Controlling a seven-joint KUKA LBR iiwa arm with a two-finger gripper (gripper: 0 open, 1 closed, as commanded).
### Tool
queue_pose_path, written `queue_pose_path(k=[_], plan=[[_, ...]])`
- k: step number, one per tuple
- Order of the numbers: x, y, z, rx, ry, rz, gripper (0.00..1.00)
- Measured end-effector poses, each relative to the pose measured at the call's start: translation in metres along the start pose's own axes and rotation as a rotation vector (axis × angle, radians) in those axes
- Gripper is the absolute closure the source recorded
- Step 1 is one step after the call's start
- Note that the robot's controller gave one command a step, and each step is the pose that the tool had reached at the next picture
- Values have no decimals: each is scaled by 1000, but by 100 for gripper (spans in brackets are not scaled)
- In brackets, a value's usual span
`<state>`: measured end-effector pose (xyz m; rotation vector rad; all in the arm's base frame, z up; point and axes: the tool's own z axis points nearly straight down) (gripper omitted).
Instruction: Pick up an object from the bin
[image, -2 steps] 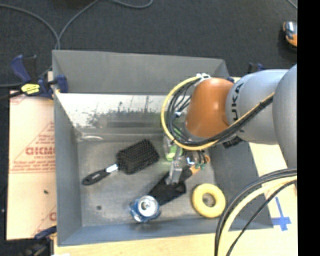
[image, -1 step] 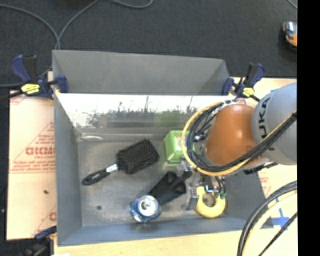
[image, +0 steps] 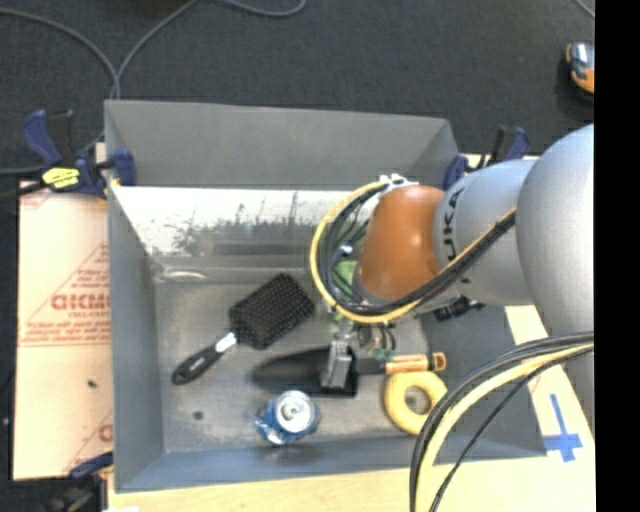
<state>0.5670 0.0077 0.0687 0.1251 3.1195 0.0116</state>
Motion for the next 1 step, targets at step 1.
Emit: queue_pose_path(k=[1], plan=[[51,5,-3,10,-6,41,100]])
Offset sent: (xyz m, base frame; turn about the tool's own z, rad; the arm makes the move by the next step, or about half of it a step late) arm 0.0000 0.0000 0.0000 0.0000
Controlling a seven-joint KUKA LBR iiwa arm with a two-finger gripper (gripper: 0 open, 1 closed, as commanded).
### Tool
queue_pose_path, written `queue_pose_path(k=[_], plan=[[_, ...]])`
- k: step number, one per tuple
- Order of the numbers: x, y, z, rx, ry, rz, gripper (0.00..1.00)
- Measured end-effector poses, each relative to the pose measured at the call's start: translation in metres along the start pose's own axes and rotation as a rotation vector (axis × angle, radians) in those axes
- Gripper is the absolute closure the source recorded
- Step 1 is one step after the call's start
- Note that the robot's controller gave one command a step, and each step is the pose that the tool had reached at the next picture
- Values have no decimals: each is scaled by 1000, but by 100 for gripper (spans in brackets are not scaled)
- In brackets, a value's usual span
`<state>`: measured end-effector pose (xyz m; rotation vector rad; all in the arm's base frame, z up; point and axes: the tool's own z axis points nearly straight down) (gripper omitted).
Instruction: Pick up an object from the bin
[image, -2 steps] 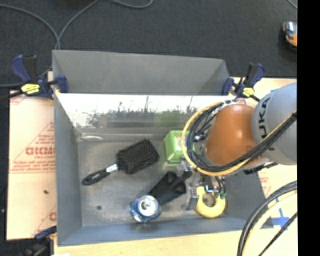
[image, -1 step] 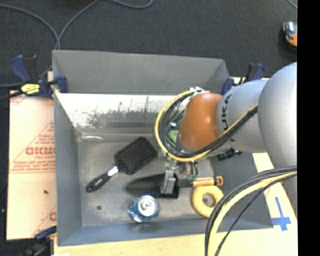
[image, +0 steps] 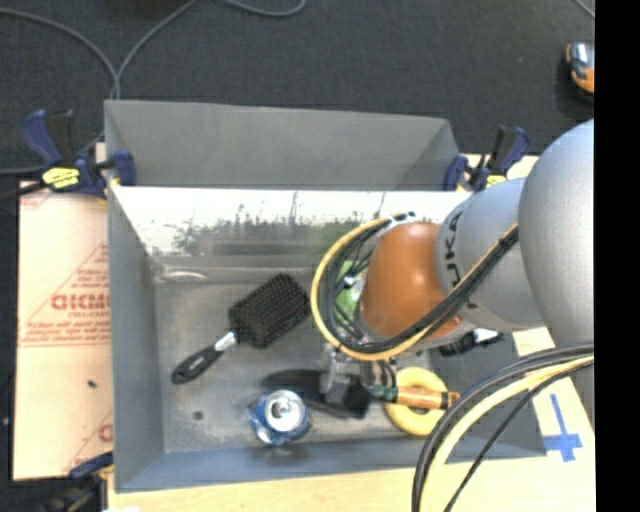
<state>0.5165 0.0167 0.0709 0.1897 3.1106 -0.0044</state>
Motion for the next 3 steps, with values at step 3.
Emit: queue_pose_path(k=[3], plan=[[32,34,-84,-1,-4,-16,100]])
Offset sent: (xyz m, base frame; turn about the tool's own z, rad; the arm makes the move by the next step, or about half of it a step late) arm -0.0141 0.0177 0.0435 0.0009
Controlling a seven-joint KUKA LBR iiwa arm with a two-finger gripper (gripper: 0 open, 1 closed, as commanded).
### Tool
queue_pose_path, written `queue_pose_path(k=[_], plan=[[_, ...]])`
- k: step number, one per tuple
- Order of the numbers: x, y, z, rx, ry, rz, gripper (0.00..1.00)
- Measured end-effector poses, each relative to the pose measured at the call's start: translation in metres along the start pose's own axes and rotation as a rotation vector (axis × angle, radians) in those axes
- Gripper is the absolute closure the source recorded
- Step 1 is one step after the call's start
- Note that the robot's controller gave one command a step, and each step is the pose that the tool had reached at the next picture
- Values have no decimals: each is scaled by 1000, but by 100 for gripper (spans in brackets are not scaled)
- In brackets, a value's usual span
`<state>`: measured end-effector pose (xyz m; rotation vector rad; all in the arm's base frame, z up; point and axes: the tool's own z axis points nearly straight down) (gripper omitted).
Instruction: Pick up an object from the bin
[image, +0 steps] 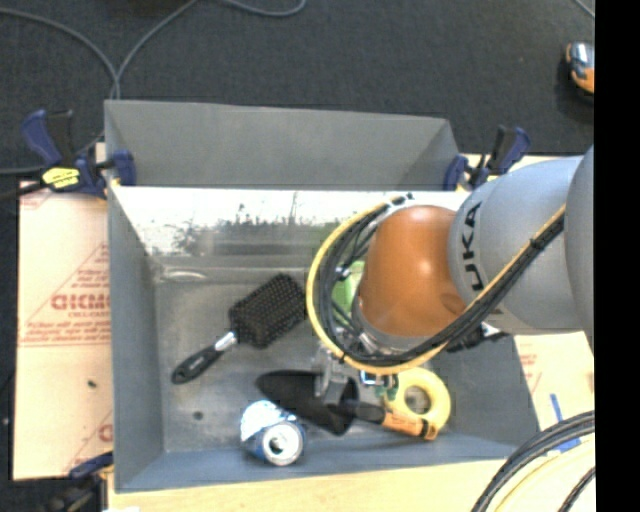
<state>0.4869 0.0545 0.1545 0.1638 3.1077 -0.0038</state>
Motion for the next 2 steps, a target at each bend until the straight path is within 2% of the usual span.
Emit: queue_pose_path(k=[1,2], plan=[[-10,5,31,-1,-8,23,100],[-35,-44,9,1,-13,-293,100]])
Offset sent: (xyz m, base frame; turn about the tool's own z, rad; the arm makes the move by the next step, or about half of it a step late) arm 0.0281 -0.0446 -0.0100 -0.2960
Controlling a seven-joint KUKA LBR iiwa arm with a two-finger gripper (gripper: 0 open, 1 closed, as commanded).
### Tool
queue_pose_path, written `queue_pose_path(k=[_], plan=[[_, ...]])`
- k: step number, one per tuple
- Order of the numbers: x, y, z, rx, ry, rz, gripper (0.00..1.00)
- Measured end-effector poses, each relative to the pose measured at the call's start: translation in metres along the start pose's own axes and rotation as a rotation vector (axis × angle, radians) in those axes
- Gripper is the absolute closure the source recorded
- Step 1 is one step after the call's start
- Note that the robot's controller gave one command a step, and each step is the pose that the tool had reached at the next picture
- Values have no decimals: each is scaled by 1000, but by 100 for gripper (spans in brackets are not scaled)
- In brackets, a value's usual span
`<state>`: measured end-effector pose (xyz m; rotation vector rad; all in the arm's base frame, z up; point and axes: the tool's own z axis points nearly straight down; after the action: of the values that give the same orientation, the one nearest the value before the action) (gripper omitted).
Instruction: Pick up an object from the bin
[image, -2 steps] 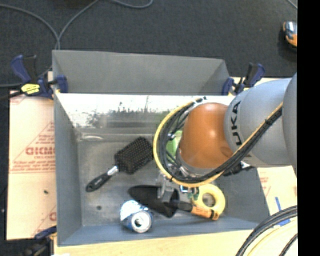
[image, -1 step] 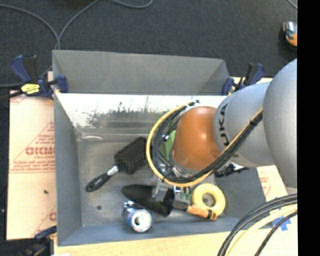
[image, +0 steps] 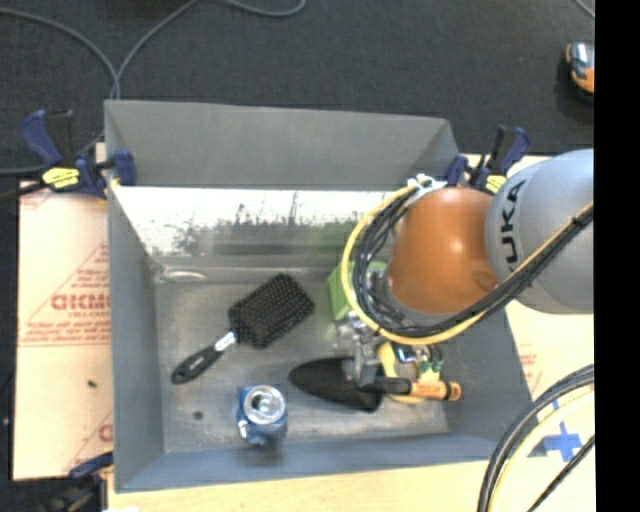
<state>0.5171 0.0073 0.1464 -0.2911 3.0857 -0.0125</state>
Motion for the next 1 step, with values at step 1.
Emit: queue_pose_path(k=[1], plan=[[11,26,-94,-1,13,232,100]])
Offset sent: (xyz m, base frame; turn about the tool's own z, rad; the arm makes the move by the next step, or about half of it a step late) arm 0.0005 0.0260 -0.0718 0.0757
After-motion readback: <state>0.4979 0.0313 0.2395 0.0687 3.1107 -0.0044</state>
